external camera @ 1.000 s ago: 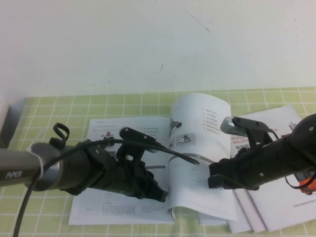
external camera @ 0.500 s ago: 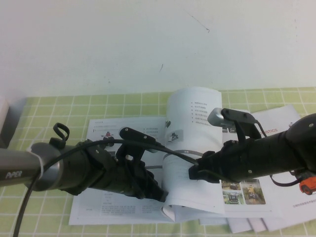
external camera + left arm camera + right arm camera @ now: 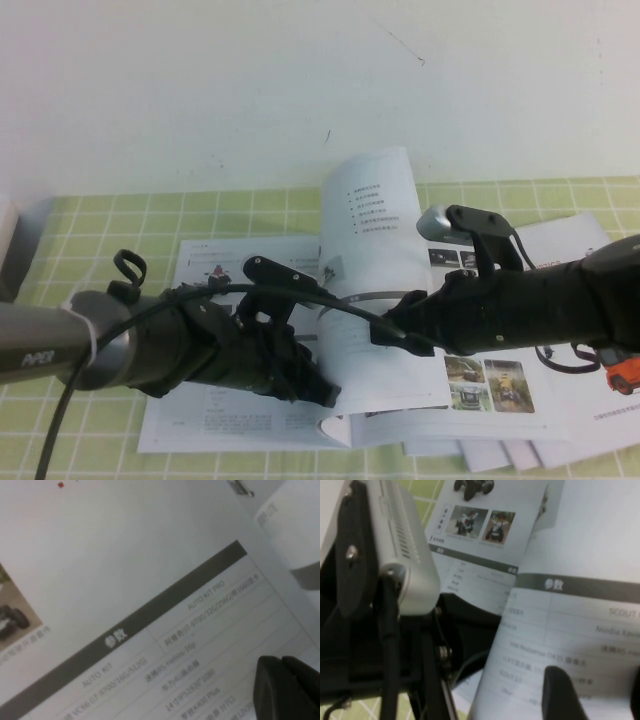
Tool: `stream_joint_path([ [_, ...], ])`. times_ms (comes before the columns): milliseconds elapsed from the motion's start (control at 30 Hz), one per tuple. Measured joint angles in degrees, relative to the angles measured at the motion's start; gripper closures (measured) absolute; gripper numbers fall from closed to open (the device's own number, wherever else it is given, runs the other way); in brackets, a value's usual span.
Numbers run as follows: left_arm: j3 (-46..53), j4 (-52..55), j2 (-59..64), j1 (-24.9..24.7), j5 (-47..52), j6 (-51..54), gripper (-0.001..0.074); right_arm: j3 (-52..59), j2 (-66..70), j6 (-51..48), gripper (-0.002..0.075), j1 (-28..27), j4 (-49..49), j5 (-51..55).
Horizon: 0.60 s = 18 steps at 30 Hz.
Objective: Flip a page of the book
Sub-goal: Open the closed book
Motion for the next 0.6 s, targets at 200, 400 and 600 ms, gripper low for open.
stream_joint_path([
  [200, 0.0, 0.1, -3.5, 0.0, -4.5, 0.0, 0.0739, 0.0, 0.1, -1.7, 0.0455, 0.0, 0.5, 0.6],
  [400, 0.0, 0.1, -6.7, 0.0, -6.5, 0.2, 0.0739, 0.0, 0.2, -4.2, 0.0465, 0.0, 2.8, 1.7],
  [600, 0.0, 0.1, -6.9, 0.0, -6.7, 0.4, 0.0739, 0.0, 0.2, -6.3, 0.0471, 0.0, 4.1, 3.0],
])
